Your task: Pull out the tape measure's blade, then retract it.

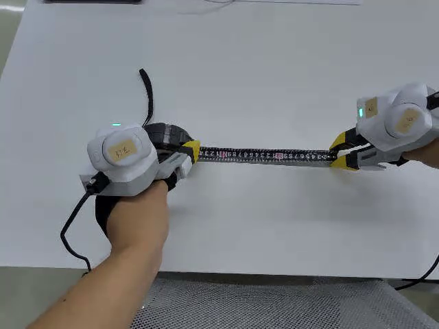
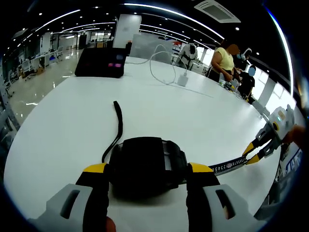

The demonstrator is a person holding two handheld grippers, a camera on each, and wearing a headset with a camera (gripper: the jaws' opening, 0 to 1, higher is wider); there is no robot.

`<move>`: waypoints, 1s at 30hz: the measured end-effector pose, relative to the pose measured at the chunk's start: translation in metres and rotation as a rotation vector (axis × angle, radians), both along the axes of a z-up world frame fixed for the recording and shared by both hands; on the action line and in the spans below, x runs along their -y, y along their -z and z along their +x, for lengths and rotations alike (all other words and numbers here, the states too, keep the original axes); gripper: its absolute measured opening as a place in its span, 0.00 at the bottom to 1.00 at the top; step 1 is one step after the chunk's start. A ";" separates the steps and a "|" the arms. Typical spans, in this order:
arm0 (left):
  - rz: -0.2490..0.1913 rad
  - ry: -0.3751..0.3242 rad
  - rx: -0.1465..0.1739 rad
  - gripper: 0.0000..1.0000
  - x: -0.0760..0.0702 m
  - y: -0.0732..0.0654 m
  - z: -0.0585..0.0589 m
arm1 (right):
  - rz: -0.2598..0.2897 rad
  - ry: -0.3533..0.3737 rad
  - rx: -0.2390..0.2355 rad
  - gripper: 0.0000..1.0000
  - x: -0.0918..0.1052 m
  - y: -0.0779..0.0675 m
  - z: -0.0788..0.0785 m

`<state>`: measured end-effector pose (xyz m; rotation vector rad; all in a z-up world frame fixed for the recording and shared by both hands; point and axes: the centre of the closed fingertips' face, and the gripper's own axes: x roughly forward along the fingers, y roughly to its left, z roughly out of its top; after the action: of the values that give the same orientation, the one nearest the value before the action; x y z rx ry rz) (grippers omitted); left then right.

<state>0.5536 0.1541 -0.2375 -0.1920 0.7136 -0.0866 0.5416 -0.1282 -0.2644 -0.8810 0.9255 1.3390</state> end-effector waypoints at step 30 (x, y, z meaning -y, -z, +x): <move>0.011 0.021 -0.018 0.57 -0.001 0.001 0.001 | 0.003 0.010 -0.016 0.09 -0.004 0.000 -0.002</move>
<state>0.5541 0.1555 -0.2388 -0.1747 0.7337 -0.1005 0.5399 -0.1247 -0.2641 -0.8635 0.9391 1.3401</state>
